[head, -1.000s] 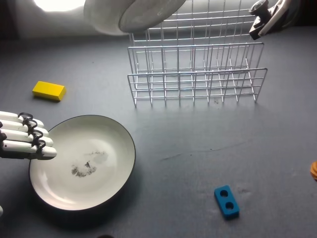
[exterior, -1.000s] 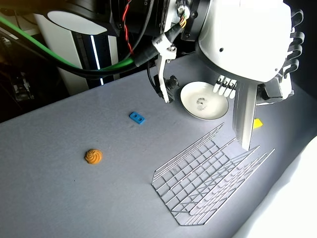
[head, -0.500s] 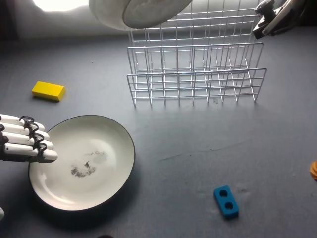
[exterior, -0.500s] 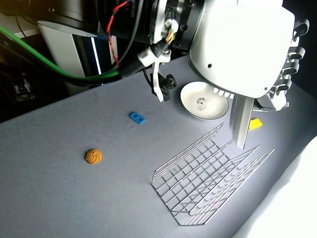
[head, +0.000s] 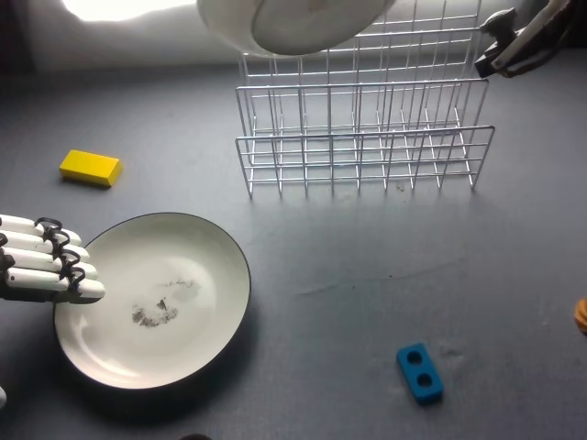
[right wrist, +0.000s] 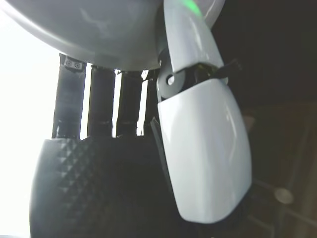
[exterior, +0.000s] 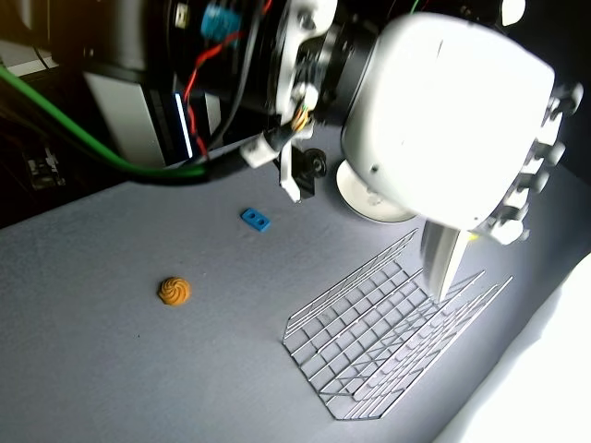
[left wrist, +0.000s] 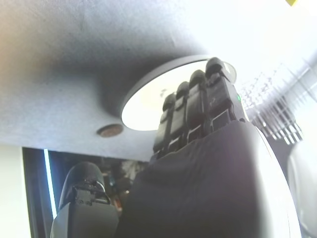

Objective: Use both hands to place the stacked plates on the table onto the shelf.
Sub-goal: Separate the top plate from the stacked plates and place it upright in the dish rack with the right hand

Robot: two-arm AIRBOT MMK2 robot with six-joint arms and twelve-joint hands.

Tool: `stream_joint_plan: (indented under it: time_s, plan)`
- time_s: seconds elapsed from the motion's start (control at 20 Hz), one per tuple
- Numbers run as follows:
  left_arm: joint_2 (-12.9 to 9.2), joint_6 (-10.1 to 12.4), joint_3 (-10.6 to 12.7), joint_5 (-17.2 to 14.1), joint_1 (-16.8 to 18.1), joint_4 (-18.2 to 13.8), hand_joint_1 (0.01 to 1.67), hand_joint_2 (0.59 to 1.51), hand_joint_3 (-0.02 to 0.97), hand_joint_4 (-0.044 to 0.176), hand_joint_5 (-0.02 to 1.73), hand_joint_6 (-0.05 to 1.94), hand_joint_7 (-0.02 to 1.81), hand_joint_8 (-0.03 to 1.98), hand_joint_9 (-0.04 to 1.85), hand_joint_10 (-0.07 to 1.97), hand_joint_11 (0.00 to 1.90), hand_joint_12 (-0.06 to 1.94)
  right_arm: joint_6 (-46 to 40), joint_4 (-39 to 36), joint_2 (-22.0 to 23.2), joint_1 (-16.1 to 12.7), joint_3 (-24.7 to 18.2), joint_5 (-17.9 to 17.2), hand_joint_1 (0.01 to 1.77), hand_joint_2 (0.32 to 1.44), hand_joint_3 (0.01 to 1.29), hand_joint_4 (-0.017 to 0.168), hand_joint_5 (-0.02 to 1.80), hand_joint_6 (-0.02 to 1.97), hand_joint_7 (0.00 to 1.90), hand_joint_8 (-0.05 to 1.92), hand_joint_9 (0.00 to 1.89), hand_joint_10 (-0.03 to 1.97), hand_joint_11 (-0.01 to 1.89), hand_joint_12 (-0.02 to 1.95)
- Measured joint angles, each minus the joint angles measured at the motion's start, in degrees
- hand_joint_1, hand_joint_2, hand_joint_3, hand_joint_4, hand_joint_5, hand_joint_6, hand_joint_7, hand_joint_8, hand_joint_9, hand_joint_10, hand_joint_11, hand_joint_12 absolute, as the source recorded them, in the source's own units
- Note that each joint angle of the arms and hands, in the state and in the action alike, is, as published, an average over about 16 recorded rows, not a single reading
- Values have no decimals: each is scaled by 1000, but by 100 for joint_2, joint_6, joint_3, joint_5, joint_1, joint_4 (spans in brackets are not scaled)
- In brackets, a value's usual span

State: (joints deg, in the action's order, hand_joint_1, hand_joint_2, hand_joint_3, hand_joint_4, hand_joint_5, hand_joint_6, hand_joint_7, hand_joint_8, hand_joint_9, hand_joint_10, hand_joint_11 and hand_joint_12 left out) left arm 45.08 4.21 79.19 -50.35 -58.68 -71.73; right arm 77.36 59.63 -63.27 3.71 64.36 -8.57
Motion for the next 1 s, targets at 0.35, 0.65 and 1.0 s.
stream_joint_plan:
  time_s: [0.35, 0.65, 1.0]
  plan:
    - [13, 1, 18, 12, -6, 2, 18, 1091, 9, -3, 44, 7, 66, 12, 51, 4, 37, 27, 14, 454, -20, 67, 206, 43, 1382, 1023, 19, -8, 898, 936, 985, 948, 933, 1134, 762, 1103]
    - [17, 2, 27, 18, -10, 3, 17, 1095, 9, -3, 41, 7, 67, 11, 52, 4, 33, 21, 15, 682, -17, 94, 260, 97, 1387, 1028, 19, -8, 897, 936, 980, 950, 932, 1133, 754, 1103]
    - [19, 2, 36, 20, -16, 2, 17, 1097, 9, -3, 41, 7, 63, 11, 47, 4, 29, 12, 15, 858, 21, 231, 227, 107, 1389, 1030, 20, -8, 892, 936, 983, 952, 928, 1136, 730, 1114]
